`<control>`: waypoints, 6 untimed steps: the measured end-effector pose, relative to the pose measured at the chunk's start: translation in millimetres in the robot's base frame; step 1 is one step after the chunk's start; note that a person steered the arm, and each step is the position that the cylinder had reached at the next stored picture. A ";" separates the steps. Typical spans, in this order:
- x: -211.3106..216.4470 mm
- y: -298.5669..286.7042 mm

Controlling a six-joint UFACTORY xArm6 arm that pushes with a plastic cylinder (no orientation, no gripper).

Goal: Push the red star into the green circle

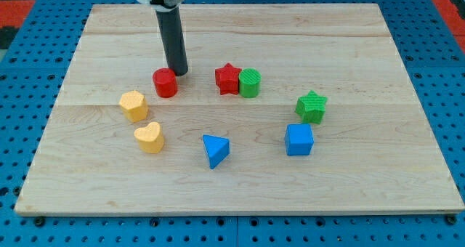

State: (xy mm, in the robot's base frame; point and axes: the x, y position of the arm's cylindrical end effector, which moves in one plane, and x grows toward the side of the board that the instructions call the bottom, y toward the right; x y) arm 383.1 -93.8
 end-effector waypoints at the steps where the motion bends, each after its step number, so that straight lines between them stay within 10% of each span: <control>1: 7.6 15.5; 6: 59.5 128.7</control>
